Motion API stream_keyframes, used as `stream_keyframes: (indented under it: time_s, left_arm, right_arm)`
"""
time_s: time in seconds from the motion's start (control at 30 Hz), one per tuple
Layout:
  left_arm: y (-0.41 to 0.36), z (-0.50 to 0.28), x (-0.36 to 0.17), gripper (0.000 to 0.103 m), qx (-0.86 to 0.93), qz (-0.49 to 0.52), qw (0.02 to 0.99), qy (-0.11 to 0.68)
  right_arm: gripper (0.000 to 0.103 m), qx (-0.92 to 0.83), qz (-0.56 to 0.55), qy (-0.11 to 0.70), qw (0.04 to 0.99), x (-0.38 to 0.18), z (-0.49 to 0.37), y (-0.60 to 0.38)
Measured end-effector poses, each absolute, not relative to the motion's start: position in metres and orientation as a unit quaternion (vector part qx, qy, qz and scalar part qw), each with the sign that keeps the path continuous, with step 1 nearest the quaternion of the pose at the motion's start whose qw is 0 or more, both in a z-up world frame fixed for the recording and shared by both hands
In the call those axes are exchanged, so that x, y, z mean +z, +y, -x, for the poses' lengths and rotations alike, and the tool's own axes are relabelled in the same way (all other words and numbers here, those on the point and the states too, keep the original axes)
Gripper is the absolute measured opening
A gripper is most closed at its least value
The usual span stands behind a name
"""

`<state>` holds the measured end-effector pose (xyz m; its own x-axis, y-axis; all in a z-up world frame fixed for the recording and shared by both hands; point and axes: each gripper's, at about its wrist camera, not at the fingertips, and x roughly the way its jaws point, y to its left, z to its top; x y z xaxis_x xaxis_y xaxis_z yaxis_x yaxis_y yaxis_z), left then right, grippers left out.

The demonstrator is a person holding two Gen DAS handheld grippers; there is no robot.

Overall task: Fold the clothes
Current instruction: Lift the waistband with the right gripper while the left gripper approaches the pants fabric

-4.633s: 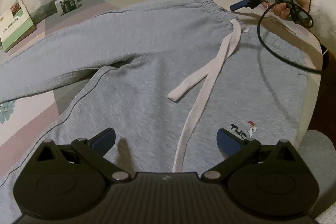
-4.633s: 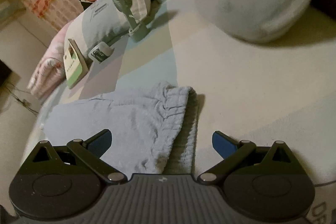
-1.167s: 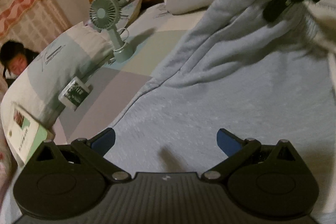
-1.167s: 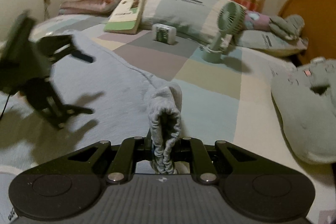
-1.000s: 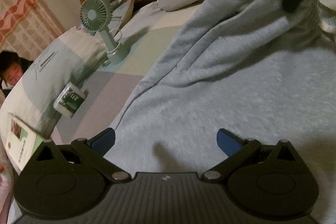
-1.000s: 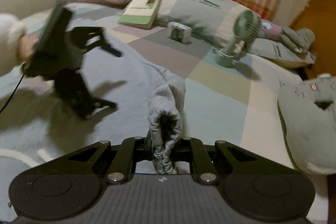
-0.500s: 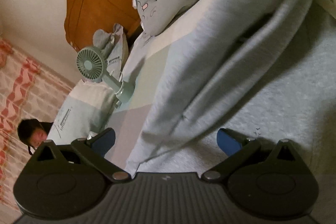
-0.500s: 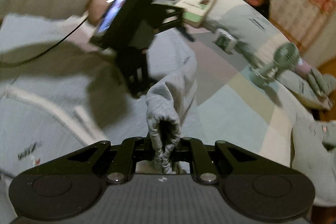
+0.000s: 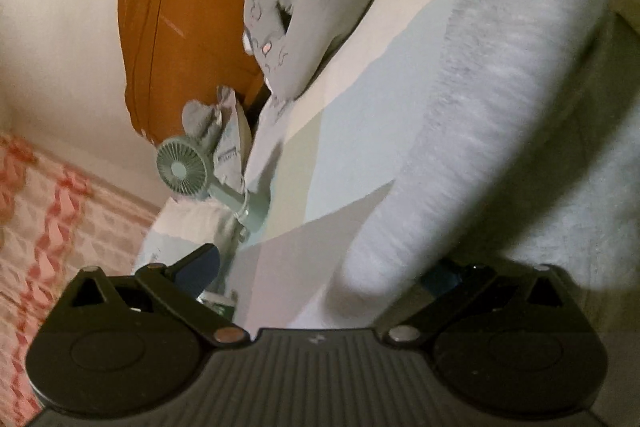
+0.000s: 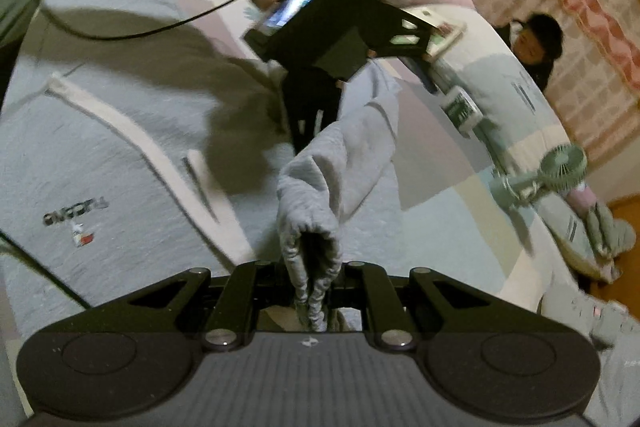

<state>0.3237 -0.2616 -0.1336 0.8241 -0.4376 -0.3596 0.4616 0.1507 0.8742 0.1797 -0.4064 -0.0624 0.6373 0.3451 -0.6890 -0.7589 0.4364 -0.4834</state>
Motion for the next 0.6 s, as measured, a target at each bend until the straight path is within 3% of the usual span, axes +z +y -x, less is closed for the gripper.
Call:
stream_keyframes:
  time_s: [0.37, 0.47, 0.53, 0.6]
  left_arm:
    - [-0.254, -0.311, -0.141, 0.097, -0.294, -0.641, 0.707, -0.055]
    - [-0.25, -0.314, -0.153, 0.088, -0.283, -0.678, 0.675, -0.065]
    - [-0.248, -0.315, -0.16, 0.068, -0.284, -0.688, 0.665, -0.06]
    - [-0.247, -0.315, -0.164, 0.058, -0.292, -0.685, 0.666, -0.046]
  right_arm:
    - [0.016, 0.339, 0.396, 0.261, 0.813, -0.066, -0.181, -0.409]
    - [0.016, 0.339, 0.39, 0.263, 0.815, -0.066, -0.182, -0.41]
    - [0.016, 0.34, 0.386, 0.265, 0.816, -0.067, -0.181, -0.411]
    - [0.016, 0.341, 0.381, 0.267, 0.817, -0.067, -0.182, -0.411]
